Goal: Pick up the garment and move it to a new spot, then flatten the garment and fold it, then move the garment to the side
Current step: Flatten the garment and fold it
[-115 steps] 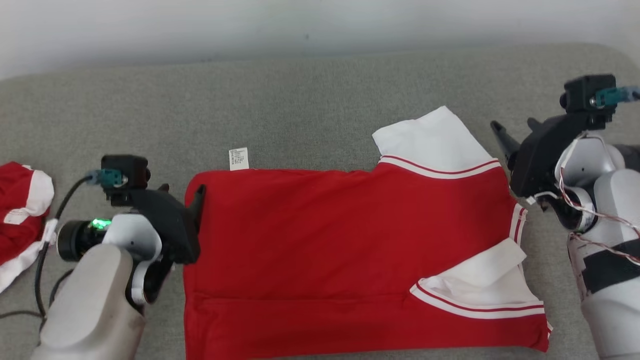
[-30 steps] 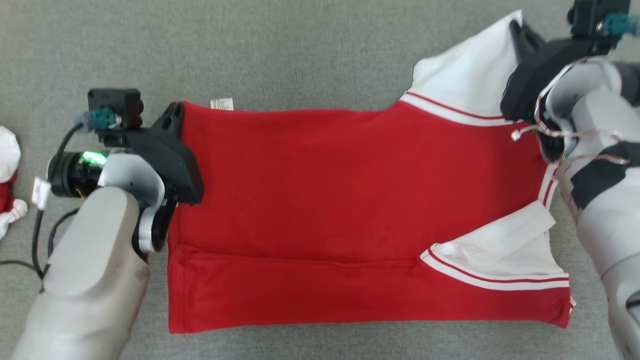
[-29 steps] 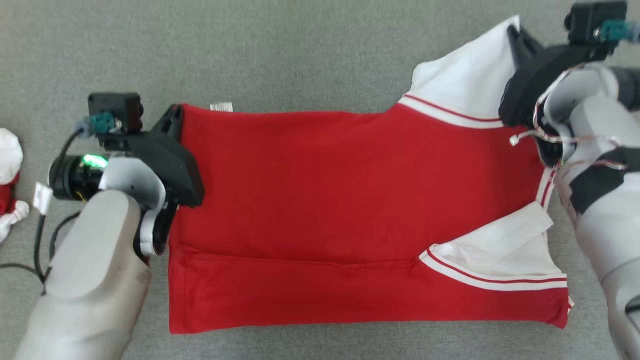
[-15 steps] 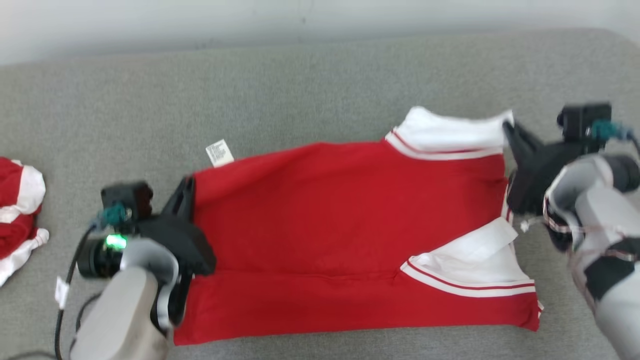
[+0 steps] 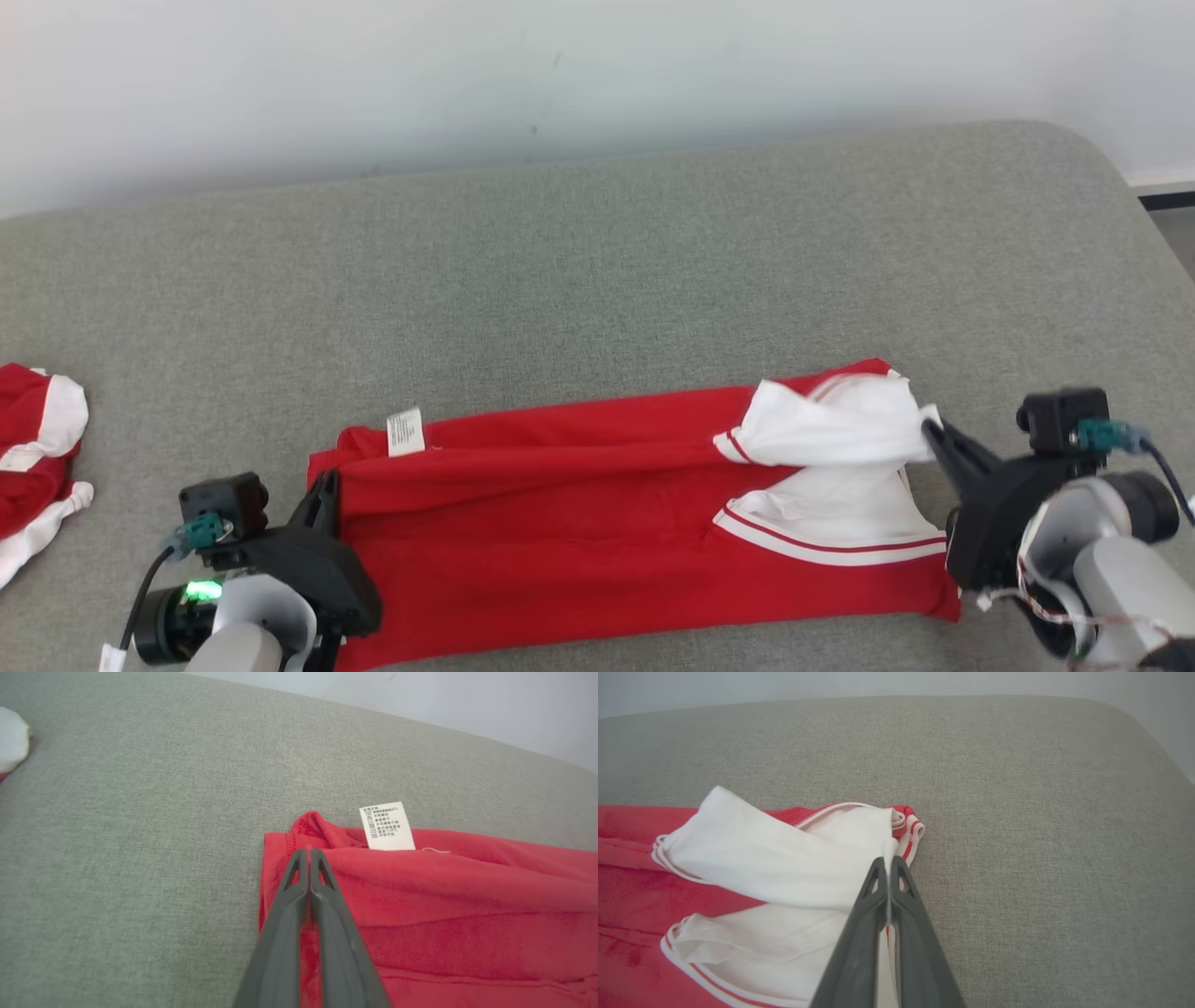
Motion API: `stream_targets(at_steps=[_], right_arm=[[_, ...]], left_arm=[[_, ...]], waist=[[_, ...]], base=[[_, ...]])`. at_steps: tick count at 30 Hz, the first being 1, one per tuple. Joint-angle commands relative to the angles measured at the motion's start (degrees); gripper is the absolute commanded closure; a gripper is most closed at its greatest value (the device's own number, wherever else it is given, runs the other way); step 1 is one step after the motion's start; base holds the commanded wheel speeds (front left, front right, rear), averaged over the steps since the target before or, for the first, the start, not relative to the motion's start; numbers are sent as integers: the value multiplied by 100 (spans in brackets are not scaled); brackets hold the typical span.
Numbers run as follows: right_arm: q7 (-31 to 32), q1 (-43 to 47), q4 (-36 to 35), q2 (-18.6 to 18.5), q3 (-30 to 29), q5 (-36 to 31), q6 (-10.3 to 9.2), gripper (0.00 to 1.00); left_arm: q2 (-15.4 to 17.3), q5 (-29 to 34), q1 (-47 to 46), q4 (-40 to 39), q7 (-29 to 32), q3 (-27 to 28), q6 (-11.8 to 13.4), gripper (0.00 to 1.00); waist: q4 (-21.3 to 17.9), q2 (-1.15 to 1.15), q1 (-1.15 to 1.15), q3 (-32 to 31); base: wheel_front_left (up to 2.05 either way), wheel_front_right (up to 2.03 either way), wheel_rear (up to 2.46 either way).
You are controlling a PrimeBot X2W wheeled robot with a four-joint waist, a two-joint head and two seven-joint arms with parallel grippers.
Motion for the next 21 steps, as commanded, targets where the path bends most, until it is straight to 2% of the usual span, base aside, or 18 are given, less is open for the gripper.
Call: stream_targets(at_steps=[1,6,7,8,9,10,14,18,21], right_arm=[[83,260,-234,47,-95,-93,-16,100],[347,711,-696,146,-308,-255,-16,100],[406,795,-806,176,-332,-308,-16,100],[457,872,-894,210,-371,-353,-16,100],[527,954,-970,243,-400,-394,-16,80],[596,1034,-1027,263,-440,-449,-16,0],[744,1320,-1340,365,-489,-633,-15,0],[825,1691,-1637,347,-541,-645,-16,0],[786,1948,-1830,443,-756,-649,-16,0]], left_arm=[[38,-29,121,-7,-35,23,40,100],[19,-62,236,-39,-63,0,43,100],[12,-62,254,-46,-69,-11,50,96],[6,-64,267,-51,-76,-20,51,66],[1,-65,286,-59,-90,-28,50,52],[-6,-51,315,-81,-114,-43,52,1],[8,-2,474,-173,-417,-49,9,0],[-61,5,694,-323,-956,40,-162,0],[-93,183,926,-640,-1121,200,-274,0]], waist=[[-18,0,1,-80],[-28,0,1,-128],[-29,0,1,-138],[-32,0,1,-147],[-34,0,1,-159],[-34,0,1,-172],[0,0,1,-254],[70,0,1,-392],[133,0,1,-496]], base=[[0,0,0],[0,0,0],[0,0,0],[0,0,0],[0,0,0],[0,0,0],[0,0,0],[0,0,0],[0,0,0]])
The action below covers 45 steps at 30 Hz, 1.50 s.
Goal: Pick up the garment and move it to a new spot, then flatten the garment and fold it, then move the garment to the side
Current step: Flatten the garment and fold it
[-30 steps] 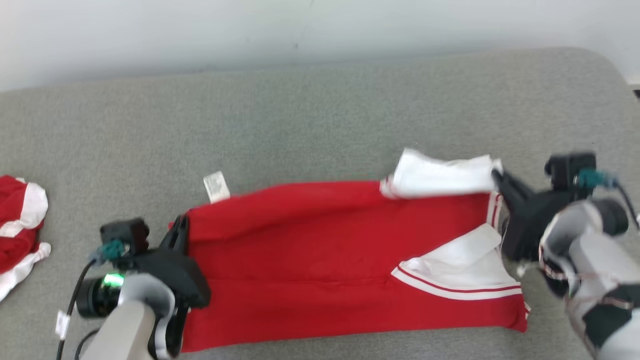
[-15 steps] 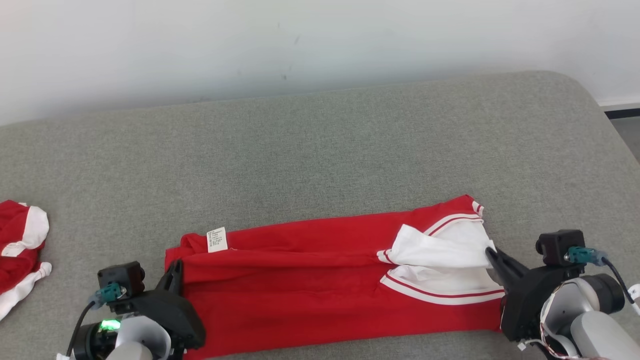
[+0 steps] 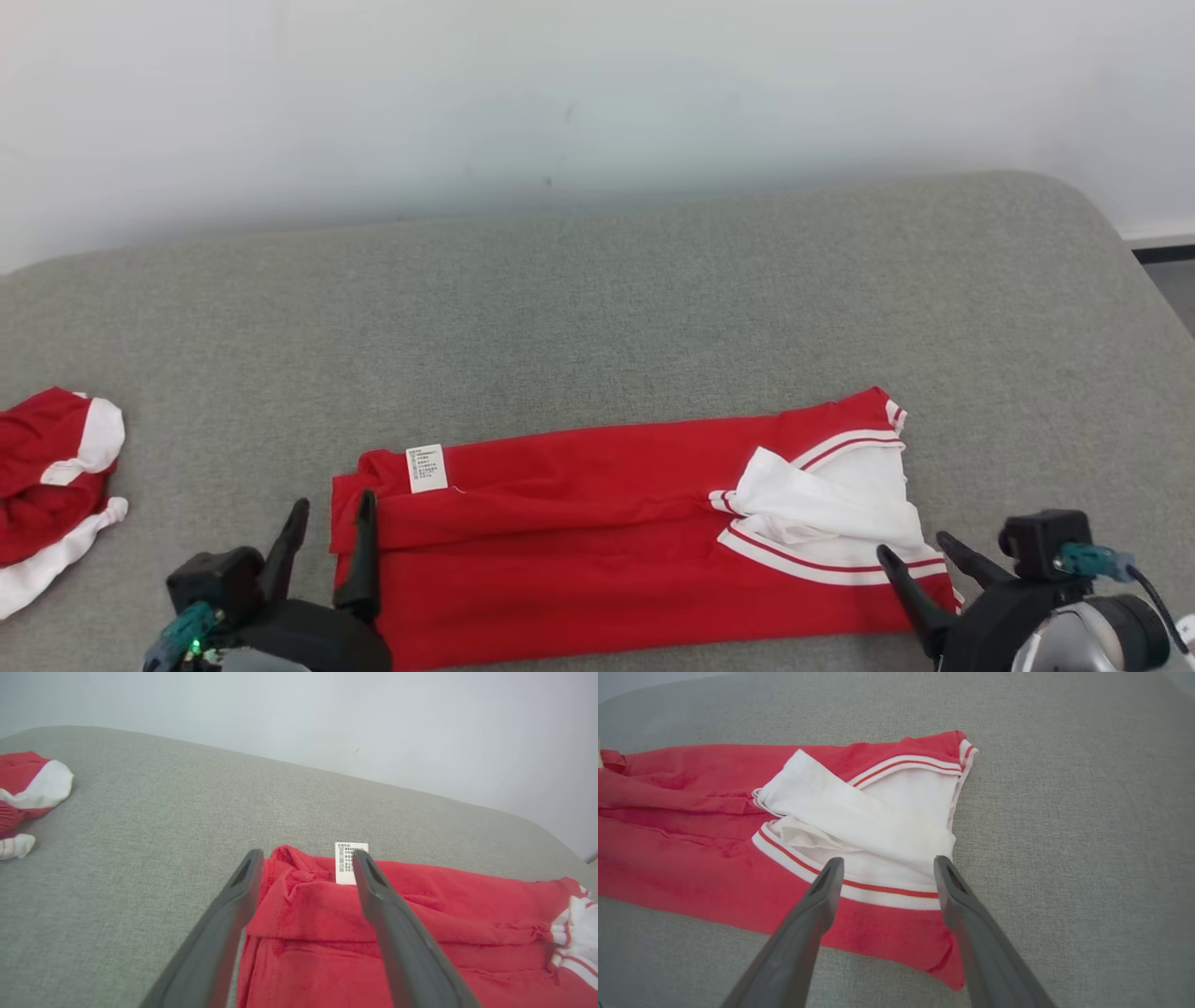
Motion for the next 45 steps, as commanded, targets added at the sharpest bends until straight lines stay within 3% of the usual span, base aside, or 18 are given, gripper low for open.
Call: stream_targets(at_steps=[1,9,16,30,45], right_arm=[[-42,115,-65,82,-102,-13,-14,0],[7,361,-141,483,-795,-203,-14,0],[65,125,228,669,-1108,-231,-14,0],[404,-719,1414,449,-1288,-391,-14,0],[717,-1194,2582,706,-1339,-298,-13,0]], left_arm=[[1,163,123,-197,-37,142,-26,0],[-569,1117,1067,-1649,-34,1286,-449,0],[-894,1614,1616,-2029,-32,1891,-813,0],[-981,1975,1825,-2162,-32,2036,-945,0],[-984,2112,1664,-2130,-32,1935,-972,0]], waist=[[82,0,1,-93],[207,0,1,-265],[361,0,1,-319],[633,0,1,-31],[815,0,1,249]], base=[[0,0,0],[0,0,0],[0,0,0],[0,0,0],[0,0,0]])
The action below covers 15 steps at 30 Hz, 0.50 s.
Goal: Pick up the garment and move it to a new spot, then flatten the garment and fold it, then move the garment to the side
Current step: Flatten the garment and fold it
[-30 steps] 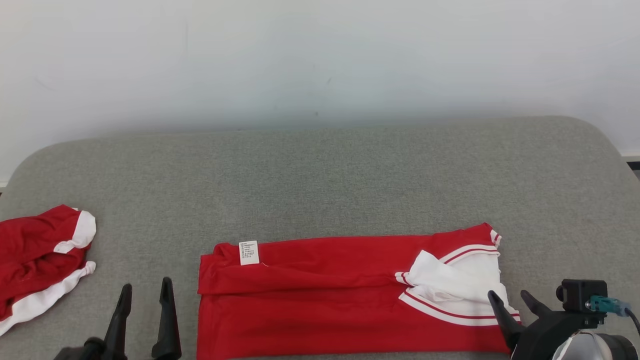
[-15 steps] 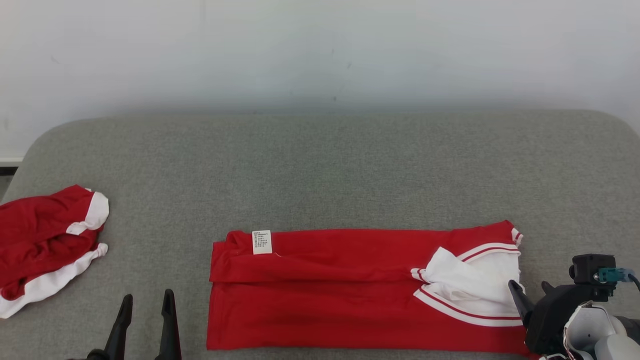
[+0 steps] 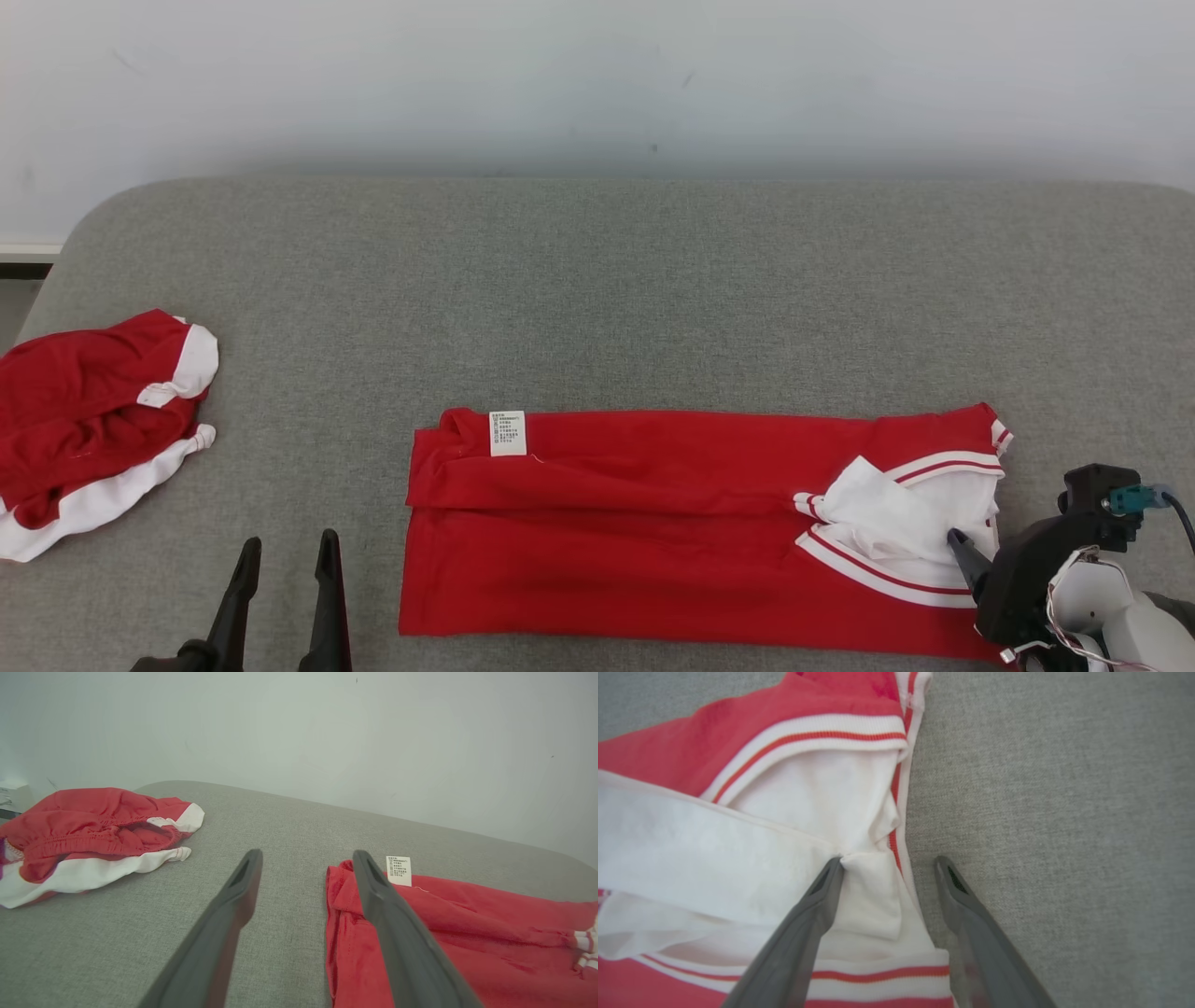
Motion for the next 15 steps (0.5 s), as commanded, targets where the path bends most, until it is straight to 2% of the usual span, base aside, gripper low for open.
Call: stream_targets(at_steps=[1,5,6,8,9,15], right_arm=[[133,7,151,138,119,89,-3,0],[299,-94,257,184,256,232,7,0],[331,-125,277,196,289,275,8,45],[347,-160,320,190,317,331,8,85],[296,-203,369,147,310,341,6,100],[-7,-319,474,-40,148,168,-19,100]], left_arm=[[-3,34,-46,11,-2,5,3,0],[-4,50,-57,36,-2,-17,-3,0],[-4,51,-60,48,-2,-23,-3,0],[-3,62,-75,69,-2,-40,-2,0],[-3,66,-95,81,-2,-57,13,0],[-3,54,-145,143,-2,-4,38,0]], waist=[[3,0,-1,11],[8,0,-1,32],[9,0,-1,38],[14,0,-1,49],[19,0,-1,59],[-36,0,-1,33]], base=[[0,0,0],[0,0,0],[0,0,0],[0,0,0],[0,0,0],[0,0,0]])
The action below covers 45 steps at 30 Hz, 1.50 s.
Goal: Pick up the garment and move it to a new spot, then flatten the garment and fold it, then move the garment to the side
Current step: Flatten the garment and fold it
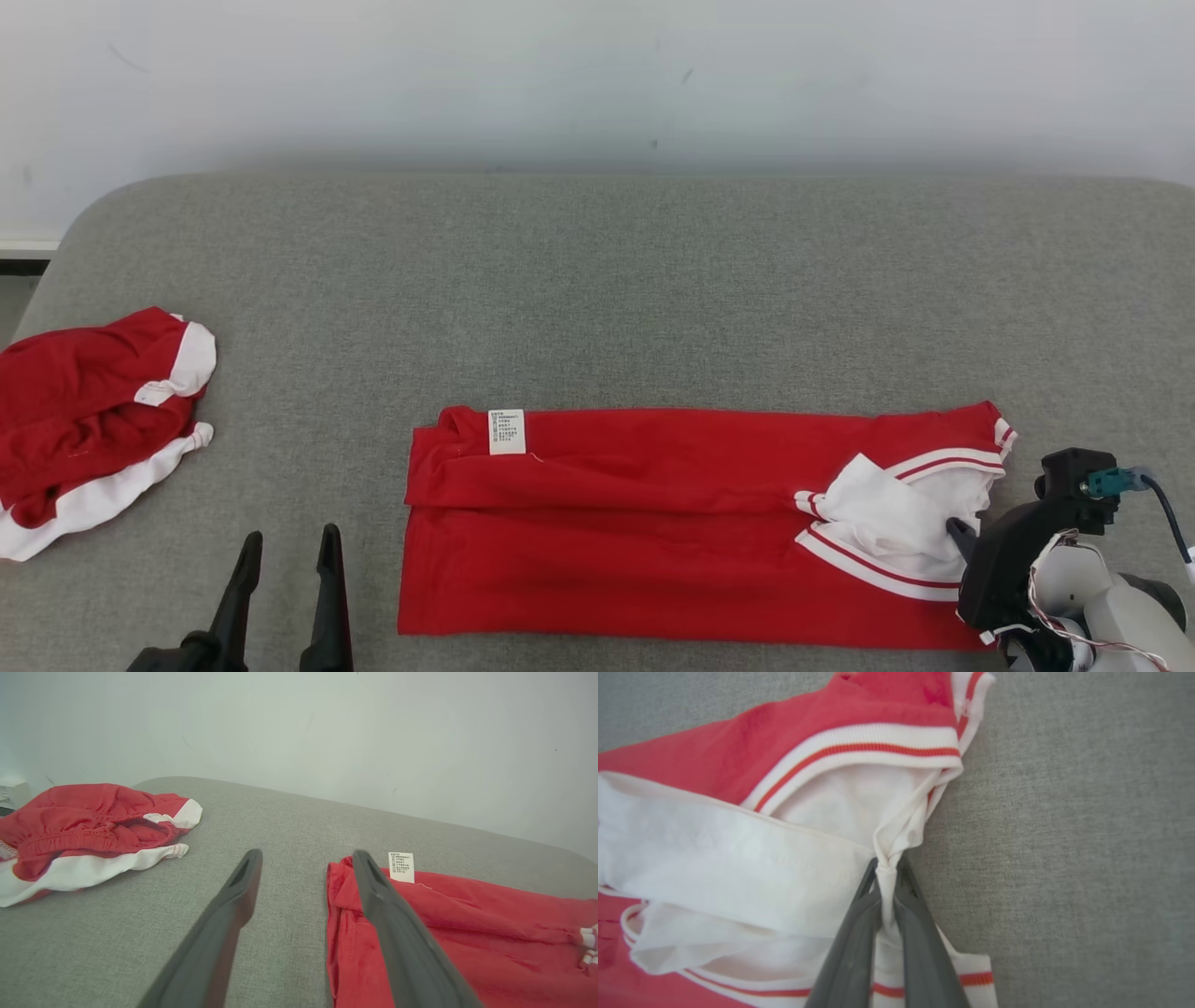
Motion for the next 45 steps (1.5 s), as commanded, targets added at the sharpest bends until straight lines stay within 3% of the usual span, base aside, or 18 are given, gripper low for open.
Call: stream_targets(at_steps=[1,12,19,23,29,37,45], right_arm=[[-78,18,138,-81,-108,-104,-30,100],[-398,-209,263,-339,-838,-683,-25,100],[-359,-245,13,-541,-1243,-1179,-23,100],[-238,-145,-326,-478,-1285,-1382,-23,100],[80,88,-1175,-207,-679,-1272,-23,100],[503,372,-2202,95,715,-923,-22,100],[865,61,-2068,455,2012,-582,-22,100]], left_arm=[[-1,40,-51,28,-2,40,0,0],[35,109,-518,274,-2,78,-140,0],[24,96,-891,444,-2,92,-151,0],[14,90,-919,532,-2,61,-123,0],[6,57,-687,591,-2,99,-104,0],[4,38,-445,621,-2,116,-100,0],[1,-2,-442,710,-3,28,-117,0]], waist=[[-48,0,0,-32],[-319,0,0,-141],[-500,0,0,-215],[-547,0,0,-324],[-536,0,0,-500],[-312,0,0,-633],[-100,0,0,-617]], base=[[0,0,0],[0,0,0],[0,0,0],[0,0,0],[0,0,0],[0,0,0],[0,0,0]])
